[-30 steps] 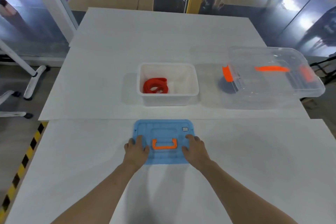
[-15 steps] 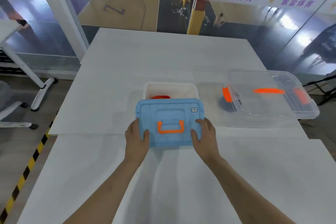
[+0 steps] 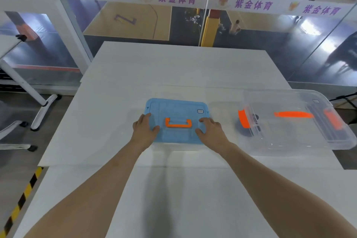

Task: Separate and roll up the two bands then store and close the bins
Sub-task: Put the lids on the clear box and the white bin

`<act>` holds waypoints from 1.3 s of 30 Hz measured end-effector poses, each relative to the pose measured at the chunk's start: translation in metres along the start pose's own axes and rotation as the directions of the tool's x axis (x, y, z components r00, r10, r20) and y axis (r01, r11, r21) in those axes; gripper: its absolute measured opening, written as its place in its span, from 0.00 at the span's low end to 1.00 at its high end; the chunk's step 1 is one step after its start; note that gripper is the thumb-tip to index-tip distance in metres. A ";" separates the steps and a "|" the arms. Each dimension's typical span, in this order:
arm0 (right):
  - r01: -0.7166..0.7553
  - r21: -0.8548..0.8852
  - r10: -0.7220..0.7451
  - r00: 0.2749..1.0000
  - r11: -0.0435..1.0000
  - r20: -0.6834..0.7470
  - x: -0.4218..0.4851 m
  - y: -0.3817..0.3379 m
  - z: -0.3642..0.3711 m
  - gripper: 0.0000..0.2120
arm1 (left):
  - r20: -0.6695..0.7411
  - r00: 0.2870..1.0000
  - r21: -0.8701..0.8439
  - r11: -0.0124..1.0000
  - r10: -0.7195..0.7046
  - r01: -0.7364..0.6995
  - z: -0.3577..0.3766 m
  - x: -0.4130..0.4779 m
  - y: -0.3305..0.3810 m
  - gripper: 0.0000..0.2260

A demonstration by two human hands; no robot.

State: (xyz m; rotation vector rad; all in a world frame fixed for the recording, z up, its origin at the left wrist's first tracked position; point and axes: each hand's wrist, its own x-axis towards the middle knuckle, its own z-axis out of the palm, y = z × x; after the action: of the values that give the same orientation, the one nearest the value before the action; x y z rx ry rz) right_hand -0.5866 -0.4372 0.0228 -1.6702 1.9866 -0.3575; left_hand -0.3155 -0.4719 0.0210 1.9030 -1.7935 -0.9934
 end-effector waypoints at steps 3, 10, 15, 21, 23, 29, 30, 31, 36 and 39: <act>0.033 -0.116 -0.025 0.997 0.993 0.069 0.002 0.006 0.008 0.26 | 0.110 0.994 0.148 0.989 -0.029 0.013 0.009 0.003 -0.005 0.34; 0.059 -0.183 -0.050 0.997 0.981 0.058 -0.004 0.016 0.017 0.29 | 0.145 0.988 0.327 0.940 0.055 -0.101 0.026 -0.009 -0.019 0.33; 0.073 -0.173 -0.064 0.996 0.982 0.057 -0.008 0.024 0.022 0.29 | 0.148 0.987 0.357 0.927 0.068 -0.118 0.031 -0.009 -0.027 0.30; 0.062 -0.103 -0.058 0.997 0.993 0.042 -0.008 0.025 0.024 0.28 | 0.155 0.986 0.364 0.925 0.060 -0.113 0.031 -0.007 -0.026 0.29; 0.049 -0.067 -0.046 0.998 0.997 0.048 -0.008 0.025 0.021 0.28 | 0.158 0.986 0.368 0.923 0.060 -0.115 0.031 -0.007 -0.025 0.28; -0.023 -0.018 0.025 0.994 1.000 0.110 -0.009 0.030 0.018 0.30 | 0.152 0.987 0.353 0.929 0.061 -0.112 0.030 -0.006 -0.018 0.24; -0.021 -0.023 0.024 0.993 1.000 0.115 -0.009 0.032 0.019 0.30 | 0.155 0.987 0.349 0.931 0.052 -0.104 0.030 -0.007 -0.018 0.24; -0.017 -0.033 0.021 0.993 0.999 0.117 -0.008 0.033 0.020 0.30 | 0.161 0.986 0.345 0.934 0.044 -0.098 0.030 -0.008 -0.018 0.24; 0.014 -0.110 0.000 0.992 0.994 0.125 -0.006 0.032 0.018 0.31 | 0.176 0.984 0.372 0.923 0.030 -0.094 0.028 -0.007 -0.014 0.24; 0.013 -0.160 0.009 0.991 0.987 0.134 -0.007 0.030 0.015 0.31 | 0.190 0.981 0.416 0.903 0.031 -0.109 0.029 -0.007 -0.013 0.24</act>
State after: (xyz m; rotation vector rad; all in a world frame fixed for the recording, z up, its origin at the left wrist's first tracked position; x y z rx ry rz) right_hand -0.6031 -0.4225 -0.0037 -1.7454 1.9573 -0.0832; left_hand -0.3255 -0.4576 -0.0060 2.0222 -2.3251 -0.8181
